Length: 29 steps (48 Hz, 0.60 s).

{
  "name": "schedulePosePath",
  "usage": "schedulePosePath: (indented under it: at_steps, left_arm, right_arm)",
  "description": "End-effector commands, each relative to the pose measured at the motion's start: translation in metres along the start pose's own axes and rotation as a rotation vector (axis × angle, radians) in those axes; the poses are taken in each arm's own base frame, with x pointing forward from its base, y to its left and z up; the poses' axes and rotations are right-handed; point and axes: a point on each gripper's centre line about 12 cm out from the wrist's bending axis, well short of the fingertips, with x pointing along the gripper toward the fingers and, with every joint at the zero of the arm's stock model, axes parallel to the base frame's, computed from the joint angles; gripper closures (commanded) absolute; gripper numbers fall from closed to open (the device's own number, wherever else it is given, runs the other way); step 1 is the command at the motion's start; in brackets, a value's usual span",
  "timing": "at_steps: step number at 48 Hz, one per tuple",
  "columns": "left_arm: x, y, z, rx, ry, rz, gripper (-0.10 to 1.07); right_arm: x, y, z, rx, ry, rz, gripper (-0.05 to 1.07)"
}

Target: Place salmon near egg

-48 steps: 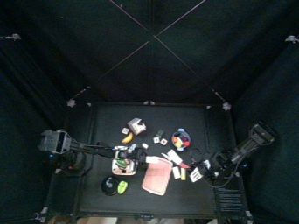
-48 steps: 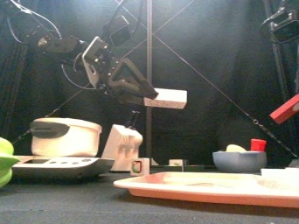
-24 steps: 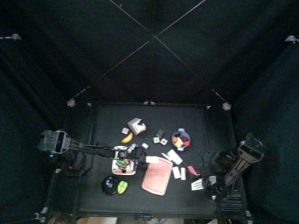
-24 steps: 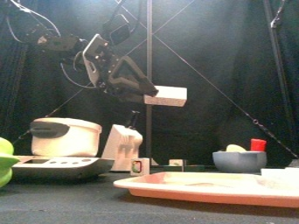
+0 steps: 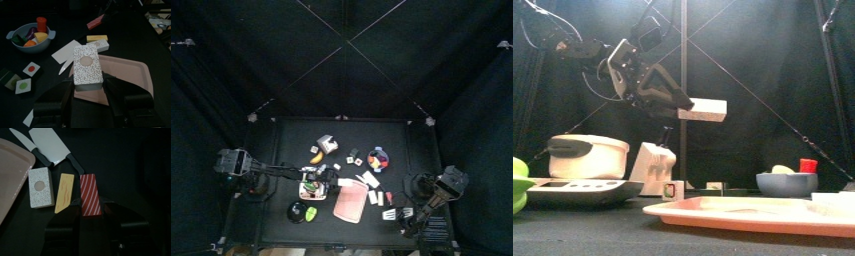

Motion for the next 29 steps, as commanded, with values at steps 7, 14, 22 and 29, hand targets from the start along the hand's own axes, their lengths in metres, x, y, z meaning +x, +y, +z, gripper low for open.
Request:
schedulePosePath:
  at_steps: [7, 14, 22, 29]
  left_arm:
    - [-0.002, 0.000, 0.014, 0.000, -0.044, 0.001, 0.54]
    - [-0.002, 0.000, 0.014, 0.000, -0.043, 0.001, 0.54]
    - [-0.003, 0.001, 0.014, 0.000, -0.043, 0.002, 0.54]
    - [-0.002, 0.000, 0.014, 0.000, -0.043, 0.001, 0.54]
  right_arm:
    - [0.008, 0.005, 0.000, 0.040, 0.052, 0.000, 0.48]
    - [0.014, 0.006, 0.003, 0.047, 0.042, -0.014, 0.48]
    - [0.018, 0.009, 0.004, 0.048, 0.045, 0.000, 0.48]
    - [0.020, 0.010, 0.004, 0.048, 0.058, 0.007, 0.48]
